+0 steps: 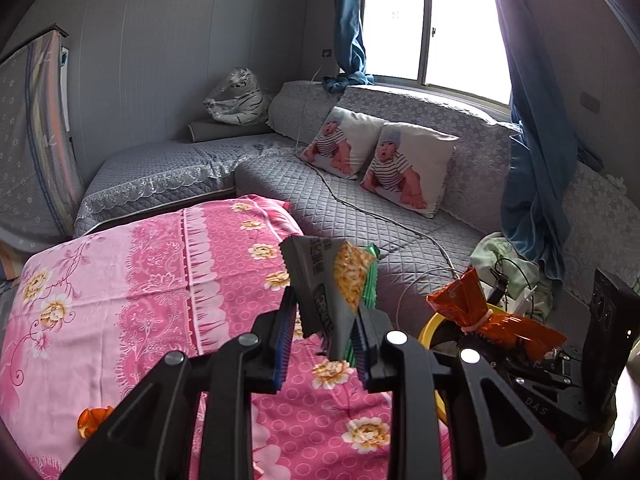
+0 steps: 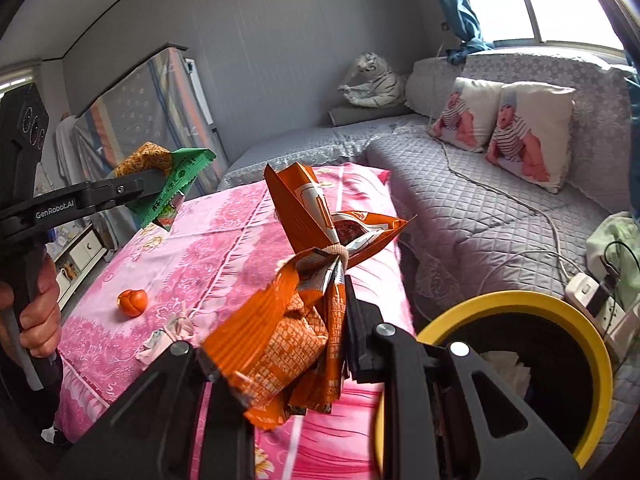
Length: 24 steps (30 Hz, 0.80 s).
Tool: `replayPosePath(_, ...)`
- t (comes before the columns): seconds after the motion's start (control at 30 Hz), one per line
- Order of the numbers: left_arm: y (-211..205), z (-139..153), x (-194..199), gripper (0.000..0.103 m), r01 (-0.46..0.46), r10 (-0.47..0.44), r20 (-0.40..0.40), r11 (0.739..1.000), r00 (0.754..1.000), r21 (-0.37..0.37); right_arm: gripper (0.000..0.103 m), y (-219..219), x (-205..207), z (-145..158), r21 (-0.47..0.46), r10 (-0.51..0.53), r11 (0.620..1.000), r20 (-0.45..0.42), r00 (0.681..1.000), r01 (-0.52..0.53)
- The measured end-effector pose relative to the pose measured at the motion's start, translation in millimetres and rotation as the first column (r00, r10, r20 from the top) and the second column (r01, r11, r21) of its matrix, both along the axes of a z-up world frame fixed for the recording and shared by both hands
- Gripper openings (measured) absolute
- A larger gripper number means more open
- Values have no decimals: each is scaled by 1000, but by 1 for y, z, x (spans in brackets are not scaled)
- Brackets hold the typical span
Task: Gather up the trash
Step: 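Carry the snack packet in the left tool and orange wrappers in the right tool over the bin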
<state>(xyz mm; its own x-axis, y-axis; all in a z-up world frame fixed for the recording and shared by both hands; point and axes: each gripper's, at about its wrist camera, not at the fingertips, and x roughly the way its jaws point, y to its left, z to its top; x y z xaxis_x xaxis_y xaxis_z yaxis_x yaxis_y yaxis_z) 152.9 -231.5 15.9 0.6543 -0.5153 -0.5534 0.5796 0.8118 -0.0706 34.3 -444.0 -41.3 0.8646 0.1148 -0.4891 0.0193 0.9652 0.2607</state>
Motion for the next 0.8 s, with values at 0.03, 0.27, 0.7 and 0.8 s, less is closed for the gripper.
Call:
replayPosePath(0.03,-10,-1,-3,24,17,-17,5,1000,1000,5,19,-8,-4,-2,-3,-29,1000,-1,1000,29)
replayPosePath(0.27,-70,-12,-24,24,123,-124,22,992,992,34,19,-64,-33,-21,-15,-222,975,-19,975,222)
replayPosePath(0.7,-141,-64,-35,25,240,-236,-62,969,970,62,19,-116,-55,-68,-46,-444,895,-154,883,443)
replayPosePath(0.8,-156,-82,-37,25,265,-257,-99,960,961,87,20,-120,-55,-77,-35,-455,889,-190,870,457)
